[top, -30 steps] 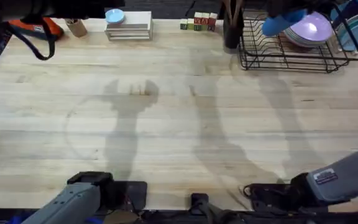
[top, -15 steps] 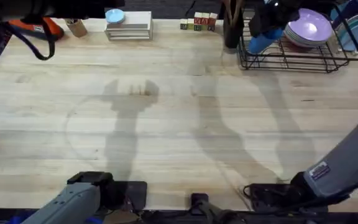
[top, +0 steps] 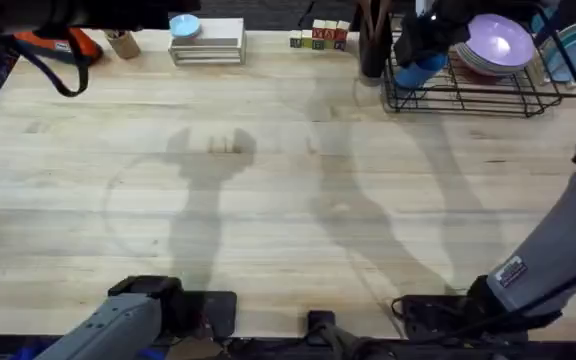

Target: Pick up the cup on the table and put them onto the rack.

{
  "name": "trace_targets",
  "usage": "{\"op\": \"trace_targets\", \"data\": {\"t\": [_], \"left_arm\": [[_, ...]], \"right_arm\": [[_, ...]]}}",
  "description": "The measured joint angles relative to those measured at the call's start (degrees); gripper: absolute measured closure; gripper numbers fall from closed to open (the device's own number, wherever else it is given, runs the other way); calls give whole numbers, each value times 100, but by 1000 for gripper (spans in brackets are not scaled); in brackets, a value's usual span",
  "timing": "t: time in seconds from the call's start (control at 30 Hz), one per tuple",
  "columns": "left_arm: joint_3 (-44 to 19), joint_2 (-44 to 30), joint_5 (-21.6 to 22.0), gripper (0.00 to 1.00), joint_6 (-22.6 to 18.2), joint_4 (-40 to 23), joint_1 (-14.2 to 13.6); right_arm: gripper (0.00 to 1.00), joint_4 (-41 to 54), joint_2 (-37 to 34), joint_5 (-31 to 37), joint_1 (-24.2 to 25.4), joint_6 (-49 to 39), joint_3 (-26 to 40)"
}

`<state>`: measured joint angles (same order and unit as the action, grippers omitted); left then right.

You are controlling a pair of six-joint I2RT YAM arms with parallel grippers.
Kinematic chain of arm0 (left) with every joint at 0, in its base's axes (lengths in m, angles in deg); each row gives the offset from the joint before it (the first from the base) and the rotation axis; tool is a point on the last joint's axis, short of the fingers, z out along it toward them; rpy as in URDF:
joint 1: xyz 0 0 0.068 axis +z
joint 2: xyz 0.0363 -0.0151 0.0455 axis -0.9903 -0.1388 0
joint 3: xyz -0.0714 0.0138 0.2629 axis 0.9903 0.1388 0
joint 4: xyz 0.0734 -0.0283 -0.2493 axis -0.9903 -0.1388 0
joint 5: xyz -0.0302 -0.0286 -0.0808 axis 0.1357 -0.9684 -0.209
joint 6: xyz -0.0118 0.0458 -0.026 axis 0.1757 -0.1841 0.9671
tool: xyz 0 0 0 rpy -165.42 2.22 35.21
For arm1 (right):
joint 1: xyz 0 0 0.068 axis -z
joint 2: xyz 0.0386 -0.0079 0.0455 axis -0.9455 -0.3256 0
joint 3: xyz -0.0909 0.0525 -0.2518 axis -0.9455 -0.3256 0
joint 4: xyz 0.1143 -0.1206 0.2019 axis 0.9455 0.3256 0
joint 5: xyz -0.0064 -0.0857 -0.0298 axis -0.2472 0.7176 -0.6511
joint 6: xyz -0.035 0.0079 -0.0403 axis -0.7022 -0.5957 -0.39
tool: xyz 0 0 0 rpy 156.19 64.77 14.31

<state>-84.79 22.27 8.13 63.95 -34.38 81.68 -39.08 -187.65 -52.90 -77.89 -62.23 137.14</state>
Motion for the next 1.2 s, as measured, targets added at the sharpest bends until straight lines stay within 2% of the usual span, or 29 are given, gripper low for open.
{"op": "trace_targets", "data": {"t": [0.33,0.6,0.9,0.93,1.2], "left_arm": [[0,0,0,8,0,2,0],[0,0,0,8,0,1,0],[0,0,0,8,0,2,0],[0,0,0,8,0,0,0],[0,0,0,8,0,1,0]], "right_arm": [[964,-33,-47,2,-2,0,0],[787,-37,-47,2,0,-2,0],[700,-57,-45,2,0,-2,0],[639,-61,-47,2,0,-2,0],[625,-42,-47,2,0,-2,231]]}}
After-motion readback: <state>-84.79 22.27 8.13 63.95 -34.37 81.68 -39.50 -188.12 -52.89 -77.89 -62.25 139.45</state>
